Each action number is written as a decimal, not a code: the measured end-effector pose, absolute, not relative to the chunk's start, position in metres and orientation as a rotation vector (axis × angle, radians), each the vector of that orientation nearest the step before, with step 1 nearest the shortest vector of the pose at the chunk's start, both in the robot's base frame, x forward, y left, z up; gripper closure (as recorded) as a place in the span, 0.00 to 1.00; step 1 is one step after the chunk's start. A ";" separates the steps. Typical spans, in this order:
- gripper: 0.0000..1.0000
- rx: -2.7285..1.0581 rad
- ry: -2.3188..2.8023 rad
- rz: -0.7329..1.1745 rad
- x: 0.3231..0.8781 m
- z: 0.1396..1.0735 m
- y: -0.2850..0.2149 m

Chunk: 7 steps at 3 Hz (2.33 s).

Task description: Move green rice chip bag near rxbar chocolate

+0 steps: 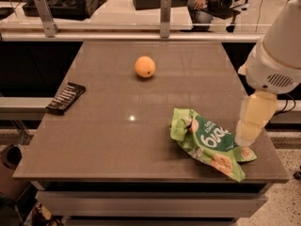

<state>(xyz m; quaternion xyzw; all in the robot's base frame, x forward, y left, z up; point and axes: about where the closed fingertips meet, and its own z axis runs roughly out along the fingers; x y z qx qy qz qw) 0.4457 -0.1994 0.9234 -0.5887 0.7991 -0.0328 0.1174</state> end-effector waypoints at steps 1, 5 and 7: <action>0.00 -1.774 2.464 -0.067 0.431 0.888 -0.194; 0.41 -2.047 2.471 0.146 0.387 0.835 -0.126; 0.86 -2.041 2.462 0.144 0.389 0.835 -0.124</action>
Offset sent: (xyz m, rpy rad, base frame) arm -0.0702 0.0206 -0.0715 -0.2530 0.4208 -0.0303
